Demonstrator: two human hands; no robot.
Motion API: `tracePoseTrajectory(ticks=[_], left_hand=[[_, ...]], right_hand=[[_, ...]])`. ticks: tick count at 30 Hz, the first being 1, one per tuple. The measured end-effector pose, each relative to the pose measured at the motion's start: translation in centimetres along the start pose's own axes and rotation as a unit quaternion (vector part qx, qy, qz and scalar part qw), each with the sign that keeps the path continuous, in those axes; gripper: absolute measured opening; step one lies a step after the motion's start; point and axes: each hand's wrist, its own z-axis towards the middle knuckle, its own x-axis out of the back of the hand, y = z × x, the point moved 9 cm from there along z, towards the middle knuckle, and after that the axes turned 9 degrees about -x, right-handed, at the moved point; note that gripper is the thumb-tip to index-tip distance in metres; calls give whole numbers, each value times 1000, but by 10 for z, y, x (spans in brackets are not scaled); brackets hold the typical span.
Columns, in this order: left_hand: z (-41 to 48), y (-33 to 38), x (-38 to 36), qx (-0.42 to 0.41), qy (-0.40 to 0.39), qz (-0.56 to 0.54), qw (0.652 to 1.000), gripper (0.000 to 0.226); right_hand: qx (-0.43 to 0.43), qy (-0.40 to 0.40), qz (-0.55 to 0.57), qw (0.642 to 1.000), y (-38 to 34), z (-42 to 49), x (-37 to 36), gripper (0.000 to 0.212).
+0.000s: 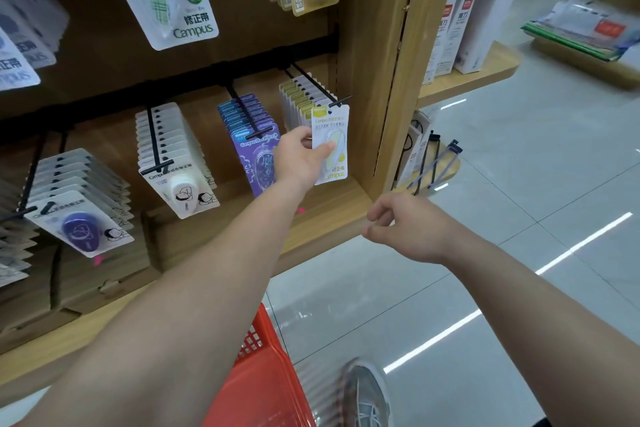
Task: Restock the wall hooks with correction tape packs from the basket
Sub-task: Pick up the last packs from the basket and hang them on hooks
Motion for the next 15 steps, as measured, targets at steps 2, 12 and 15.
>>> tracePoseTrajectory(ticks=[2, 12, 15], left_hand=[[0, 0, 0, 1, 9, -8, 1000, 14], [-4, -11, -3, 8, 14, -17, 1000, 29], [-6, -13, -5, 14, 23, -29, 999, 26]], right_hand=[[-2, -5, -2, 1000, -1, 0, -2, 25], [4, -11, -21, 1000, -3, 3, -8, 28], [5, -12, -23, 1000, -2, 5, -8, 27]])
